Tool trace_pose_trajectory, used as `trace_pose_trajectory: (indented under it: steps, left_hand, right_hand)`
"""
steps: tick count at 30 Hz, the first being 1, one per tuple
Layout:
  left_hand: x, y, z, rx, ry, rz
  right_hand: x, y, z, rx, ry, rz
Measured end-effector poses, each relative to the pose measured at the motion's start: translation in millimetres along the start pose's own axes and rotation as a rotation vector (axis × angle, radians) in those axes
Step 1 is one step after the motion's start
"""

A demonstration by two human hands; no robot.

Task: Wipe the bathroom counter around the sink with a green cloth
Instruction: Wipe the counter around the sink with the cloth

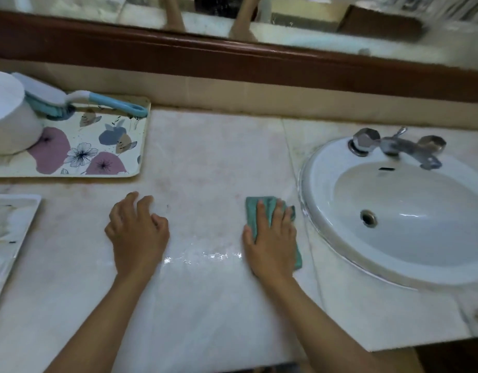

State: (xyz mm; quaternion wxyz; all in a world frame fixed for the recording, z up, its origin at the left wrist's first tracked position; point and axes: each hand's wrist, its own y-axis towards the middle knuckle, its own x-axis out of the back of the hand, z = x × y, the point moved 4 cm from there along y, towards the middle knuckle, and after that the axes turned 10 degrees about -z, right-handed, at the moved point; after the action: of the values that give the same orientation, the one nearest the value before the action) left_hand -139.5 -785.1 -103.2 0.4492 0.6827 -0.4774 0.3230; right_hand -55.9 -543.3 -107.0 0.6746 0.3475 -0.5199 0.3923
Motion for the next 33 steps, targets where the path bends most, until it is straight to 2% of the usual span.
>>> trace_pose_trajectory:
  steps: [3, 5, 7, 8, 10, 11, 16, 19, 21, 25, 29, 33]
  left_hand:
    - [-2, 0, -2, 0.044, 0.038, 0.080]
    - [-1, 3, -10, 0.134, 0.021, 0.162]
    - [4, -8, -32, 0.233, -0.083, 0.194]
    - [7, -21, -49, 0.234, -0.186, 0.153]
    - [15, -63, -94, 0.114, -0.459, 0.039]
    - [17, -89, -118, 0.061, -0.577, 0.043]
    - [3, -187, -220, -0.073, -0.827, 0.287]
    - [-11, -207, -272, -0.164, -0.838, 0.374]
    - [-17, -214, -312, -0.261, -0.832, 0.385]
    - [-33, -236, -399, -0.346, -0.848, 0.429]
    - [-56, -276, -494, -0.447, -0.782, 0.459]
    - [-95, -298, -559, -0.507, -0.576, 0.547]
  right_hand:
    - [10, -66, -2, 0.214, 0.059, 0.038]
    - [18, -99, -24, 0.324, 0.061, 0.088]
    - [27, -118, -57, 0.385, 0.021, 0.071]
    - [31, -123, -76, 0.386, 0.008, 0.065]
    - [40, -125, -117, 0.329, 0.009, 0.058]
    - [46, -125, -137, 0.292, 0.012, 0.040]
    - [69, -129, -247, 0.125, -0.028, -0.023]
    - [81, -134, -320, 0.059, -0.066, -0.033]
    - [92, -133, -371, 0.029, -0.079, -0.052]
    - [114, -112, -467, -0.096, -0.083, -0.062]
    - [135, -75, -547, -0.172, -0.071, -0.052]
    - [148, -43, -606, -0.224, -0.038, -0.033]
